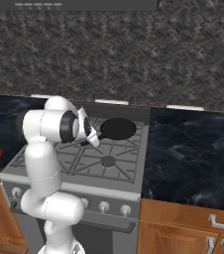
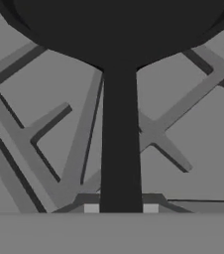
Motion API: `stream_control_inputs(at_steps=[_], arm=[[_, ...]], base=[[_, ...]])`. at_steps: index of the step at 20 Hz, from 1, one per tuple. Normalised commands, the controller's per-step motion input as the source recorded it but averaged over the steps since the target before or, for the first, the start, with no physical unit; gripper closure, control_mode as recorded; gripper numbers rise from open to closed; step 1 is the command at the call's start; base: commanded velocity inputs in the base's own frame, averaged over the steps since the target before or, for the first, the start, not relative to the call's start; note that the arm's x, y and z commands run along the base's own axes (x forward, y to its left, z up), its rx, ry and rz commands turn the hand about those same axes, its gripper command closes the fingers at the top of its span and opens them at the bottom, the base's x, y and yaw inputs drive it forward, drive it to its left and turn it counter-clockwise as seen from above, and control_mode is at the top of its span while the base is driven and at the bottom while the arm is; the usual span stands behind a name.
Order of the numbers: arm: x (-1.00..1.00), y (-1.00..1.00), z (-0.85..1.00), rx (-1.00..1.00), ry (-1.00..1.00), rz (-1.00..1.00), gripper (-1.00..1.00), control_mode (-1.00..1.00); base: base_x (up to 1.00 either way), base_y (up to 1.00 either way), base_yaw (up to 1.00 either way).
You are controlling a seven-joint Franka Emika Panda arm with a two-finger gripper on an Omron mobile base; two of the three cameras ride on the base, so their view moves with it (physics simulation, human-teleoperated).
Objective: Place the pan on the rear right burner on the stove. Then place the tomato and the onion in the pan and turn on the rear right burner.
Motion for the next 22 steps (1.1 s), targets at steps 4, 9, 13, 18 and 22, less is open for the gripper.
stream_control_inputs(at_steps=[4, 9, 13, 18, 22], arm=[[0.36, 0.0, -0.21, -0.03, 0.0, 0.0, 1.0, -1.0], [0.19, 0.0, -0.2, -0.02, 0.0, 0.0, 1.0, -1.0], [0.0, -0.06, -0.15, 0.0, 0.0, 0.0, 1.0, -1.0], [-0.02, -0.17, -0.18, 0.0, 0.0, 0.0, 1.0, -1.0], [-0.14, -0.16, -0.2, 0.0, 0.0, 0.0, 1.0, -1.0]], base=[[0.0, 0.0, 0.0], [0.0, 0.0, 0.0], [0.0, 0.0, 0.0], [0.0, 0.0, 0.0], [0.0, 0.0, 0.0]])
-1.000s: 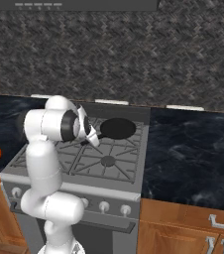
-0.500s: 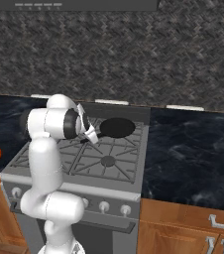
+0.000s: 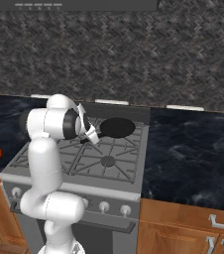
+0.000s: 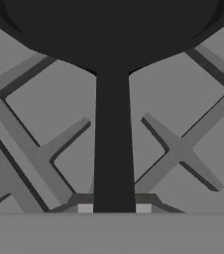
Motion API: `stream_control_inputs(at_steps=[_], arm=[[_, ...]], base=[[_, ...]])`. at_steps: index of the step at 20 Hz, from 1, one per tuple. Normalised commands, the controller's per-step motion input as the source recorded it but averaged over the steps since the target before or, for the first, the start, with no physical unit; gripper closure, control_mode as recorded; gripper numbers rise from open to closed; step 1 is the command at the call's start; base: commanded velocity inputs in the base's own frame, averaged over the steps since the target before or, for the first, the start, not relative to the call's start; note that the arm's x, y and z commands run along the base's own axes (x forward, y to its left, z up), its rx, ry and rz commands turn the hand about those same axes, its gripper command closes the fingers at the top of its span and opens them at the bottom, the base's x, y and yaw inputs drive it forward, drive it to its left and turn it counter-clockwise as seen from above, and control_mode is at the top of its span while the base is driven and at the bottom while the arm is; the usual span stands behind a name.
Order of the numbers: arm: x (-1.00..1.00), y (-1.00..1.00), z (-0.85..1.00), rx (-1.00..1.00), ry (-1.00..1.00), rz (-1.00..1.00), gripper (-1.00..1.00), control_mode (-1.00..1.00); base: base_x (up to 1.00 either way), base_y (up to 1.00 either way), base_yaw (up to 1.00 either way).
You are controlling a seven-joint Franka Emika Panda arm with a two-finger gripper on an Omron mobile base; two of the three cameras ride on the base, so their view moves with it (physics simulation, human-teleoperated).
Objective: Place the pan on the rear right burner on the stove. Then place the tomato and the onion in the pan and turn on the rear right burner.
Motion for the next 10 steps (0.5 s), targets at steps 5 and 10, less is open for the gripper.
stream_control_inputs(at_steps=[5, 10], arm=[[-0.17, -0.05, -0.16, 0.0, 0.0, 0.0, 1.0, -1.0], [-0.5, -0.22, -0.12, 0.0, 0.0, 0.0, -1.0, -1.0]], base=[[0.0, 0.0, 0.0], [0.0, 0.0, 0.0]])
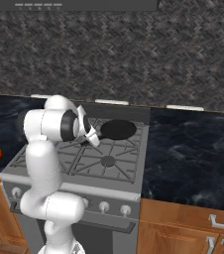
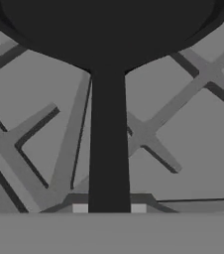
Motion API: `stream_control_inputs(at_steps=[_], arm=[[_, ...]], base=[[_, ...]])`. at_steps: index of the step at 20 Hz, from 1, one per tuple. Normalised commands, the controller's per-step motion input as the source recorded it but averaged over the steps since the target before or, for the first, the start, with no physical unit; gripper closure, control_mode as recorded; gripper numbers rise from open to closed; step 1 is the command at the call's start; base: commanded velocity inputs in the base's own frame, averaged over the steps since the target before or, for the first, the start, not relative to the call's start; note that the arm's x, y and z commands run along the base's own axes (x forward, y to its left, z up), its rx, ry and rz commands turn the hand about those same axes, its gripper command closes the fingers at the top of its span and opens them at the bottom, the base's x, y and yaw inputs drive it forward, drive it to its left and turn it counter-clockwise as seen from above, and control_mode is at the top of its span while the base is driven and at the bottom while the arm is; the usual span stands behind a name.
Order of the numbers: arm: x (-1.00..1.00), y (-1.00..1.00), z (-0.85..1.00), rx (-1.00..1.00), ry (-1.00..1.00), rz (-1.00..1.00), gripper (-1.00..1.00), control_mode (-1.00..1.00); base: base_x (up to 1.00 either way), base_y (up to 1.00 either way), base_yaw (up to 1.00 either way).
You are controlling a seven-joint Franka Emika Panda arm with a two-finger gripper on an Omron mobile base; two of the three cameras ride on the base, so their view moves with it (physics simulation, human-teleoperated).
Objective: Place the pan on the rear right burner on the stove. Then place the tomato and the onion in the pan and turn on the rear right burner.
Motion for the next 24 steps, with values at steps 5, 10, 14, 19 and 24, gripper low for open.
stream_control_inputs(at_steps=[5, 10, 14, 19, 24], arm=[[-0.57, -0.38, -0.09, 0.0, 0.0, -0.01, -1.0, -1.0], [-0.04, -0.11, -0.05, 0.0, -0.04, 0.0, -1.0, -1.0], [0.0, 0.0, 0.03, 0.0, -0.13, 0.0, -1.0, -1.0], [0.0, 0.02, 0.56, 0.0, -0.19, 0.0, -1.0, -1.0], [0.0, 0.18, 0.67, 0.0, -0.13, 0.0, -1.0, -1.0]], base=[[0.0, 0.0, 0.0], [0.0, 0.0, 0.0], [0.0, 0.0, 0.0], [0.0, 0.0, 0.0], [0.0, 0.0, 0.0]])
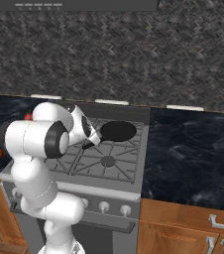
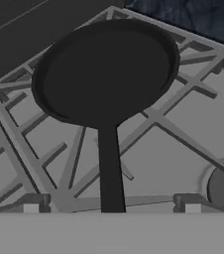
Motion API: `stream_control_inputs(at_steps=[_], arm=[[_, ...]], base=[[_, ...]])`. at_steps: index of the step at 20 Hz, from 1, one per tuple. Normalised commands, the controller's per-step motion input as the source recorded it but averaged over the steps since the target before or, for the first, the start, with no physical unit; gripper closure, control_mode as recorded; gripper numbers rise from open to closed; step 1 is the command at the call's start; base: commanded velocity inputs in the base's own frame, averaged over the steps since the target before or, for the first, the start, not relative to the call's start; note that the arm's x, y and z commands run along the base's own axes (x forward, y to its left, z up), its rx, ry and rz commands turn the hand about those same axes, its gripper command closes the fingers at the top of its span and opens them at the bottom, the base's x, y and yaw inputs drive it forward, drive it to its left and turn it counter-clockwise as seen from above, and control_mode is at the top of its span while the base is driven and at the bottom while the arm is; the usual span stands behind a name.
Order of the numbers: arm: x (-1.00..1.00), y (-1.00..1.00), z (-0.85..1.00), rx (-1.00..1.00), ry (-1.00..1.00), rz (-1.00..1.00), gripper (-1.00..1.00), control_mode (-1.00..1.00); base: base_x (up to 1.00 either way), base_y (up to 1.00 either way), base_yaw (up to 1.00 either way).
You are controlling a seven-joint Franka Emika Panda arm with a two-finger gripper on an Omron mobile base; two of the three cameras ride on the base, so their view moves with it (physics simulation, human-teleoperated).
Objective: Place the pan on the rear right burner on the stove. Then place the tomato and the onion in the pan and turn on the rear right burner.
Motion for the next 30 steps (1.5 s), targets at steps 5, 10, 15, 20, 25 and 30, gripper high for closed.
stream_control_inputs(at_steps=[5, 10, 15, 20, 25, 30], arm=[[0.0, 0.41, 0.58, 0.0, -0.03, 0.0, -1.0, -1.0], [0.0, 0.35, 0.41, 0.0, 0.0, 0.11, -1.0, -1.0], [0.0, 0.27, 0.28, 0.0, 0.07, 0.23, -1.0, -1.0], [-0.02, 0.3, 0.03, 0.0, 0.03, 0.28, -1.0, -1.0], [-0.26, 0.35, 0.0, -0.01, -0.16, 0.26, -1.0, -1.0], [-0.27, 0.44, 0.0, -0.05, -0.38, 0.19, -1.0, -1.0]], base=[[0.0, 0.0, 0.0], [0.0, 0.0, 0.0], [0.0, 0.0, 0.0], [0.0, 0.0, 0.0], [0.0, 0.0, 0.0], [0.0, 0.0, 0.0]])
